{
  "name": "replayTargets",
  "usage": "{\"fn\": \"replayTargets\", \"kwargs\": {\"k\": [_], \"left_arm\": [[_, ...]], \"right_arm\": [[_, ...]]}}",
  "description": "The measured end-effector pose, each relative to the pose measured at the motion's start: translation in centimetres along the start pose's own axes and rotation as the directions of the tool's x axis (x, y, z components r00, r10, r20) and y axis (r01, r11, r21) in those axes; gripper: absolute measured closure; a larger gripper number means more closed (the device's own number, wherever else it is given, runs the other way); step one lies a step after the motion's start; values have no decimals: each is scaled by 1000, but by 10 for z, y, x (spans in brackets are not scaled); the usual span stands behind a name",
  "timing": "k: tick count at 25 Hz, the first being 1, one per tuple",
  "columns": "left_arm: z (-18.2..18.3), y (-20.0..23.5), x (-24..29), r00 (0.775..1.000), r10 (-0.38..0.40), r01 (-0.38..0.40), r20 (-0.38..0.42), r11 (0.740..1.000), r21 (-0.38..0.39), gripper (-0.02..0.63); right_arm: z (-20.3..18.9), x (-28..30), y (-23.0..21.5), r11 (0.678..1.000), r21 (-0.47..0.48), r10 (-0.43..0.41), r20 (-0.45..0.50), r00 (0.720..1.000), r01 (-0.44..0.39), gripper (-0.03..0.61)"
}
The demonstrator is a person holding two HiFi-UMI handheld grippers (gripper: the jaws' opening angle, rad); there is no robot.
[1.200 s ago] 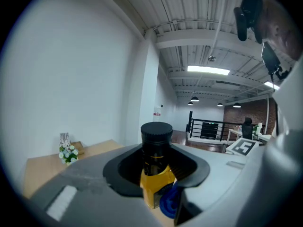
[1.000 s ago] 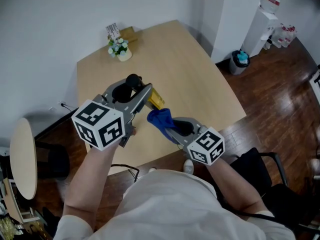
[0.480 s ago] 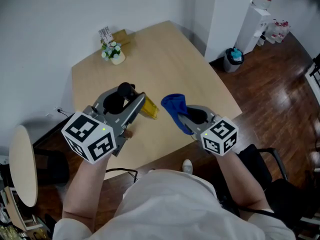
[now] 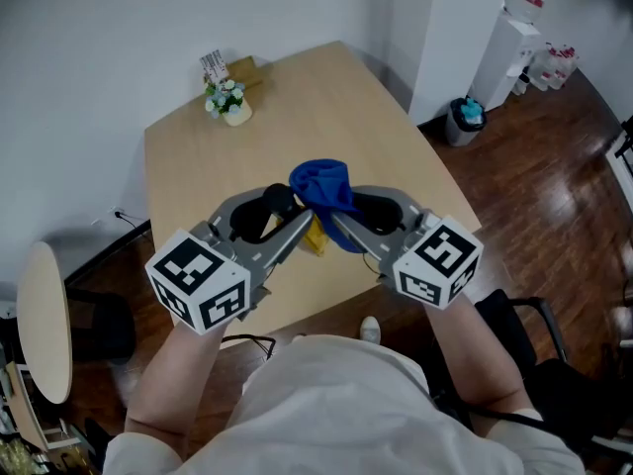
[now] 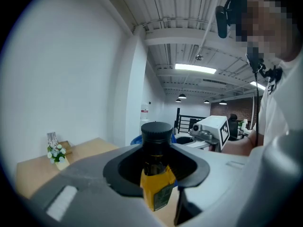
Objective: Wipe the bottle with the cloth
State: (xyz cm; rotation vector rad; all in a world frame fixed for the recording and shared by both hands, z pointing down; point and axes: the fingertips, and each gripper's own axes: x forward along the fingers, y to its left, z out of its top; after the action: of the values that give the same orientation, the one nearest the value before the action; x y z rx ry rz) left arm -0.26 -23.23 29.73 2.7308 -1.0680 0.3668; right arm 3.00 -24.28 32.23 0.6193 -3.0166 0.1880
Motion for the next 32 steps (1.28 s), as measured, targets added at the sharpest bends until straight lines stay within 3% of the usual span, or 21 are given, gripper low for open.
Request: {"fn": "replayTargets", "kwargs": {"k": [5,9,13,17,23,32], "left_arm": [[9,2,-10,1000,7,-7,23,1000,-10,460],[17,1,-17,999,9,-8,49,1000,-11,460],[31,-2,-24,997,-2,2,77,1000,-7,460],[45,-6,-26,994,-17,17,104,1000,4,460],[29,-1,-21,997,-2,0,73,1000,19,460],[10,12,-13,999,9,-8,48,1000,-7,460]], "right_arm": [[-56,10,-4,998,67,11,-106,994,-4,494],[-102,15,-8,982,187,33,-154,988,-4,494],[-135,19,-10,940,341,54,-167,984,6,494],[-147,33,8,873,486,127,-147,981,-41,494],[-138,36,33,844,526,187,-107,977,-104,494],[-155,-14,7,839,544,81,-135,988,5,494]]}}
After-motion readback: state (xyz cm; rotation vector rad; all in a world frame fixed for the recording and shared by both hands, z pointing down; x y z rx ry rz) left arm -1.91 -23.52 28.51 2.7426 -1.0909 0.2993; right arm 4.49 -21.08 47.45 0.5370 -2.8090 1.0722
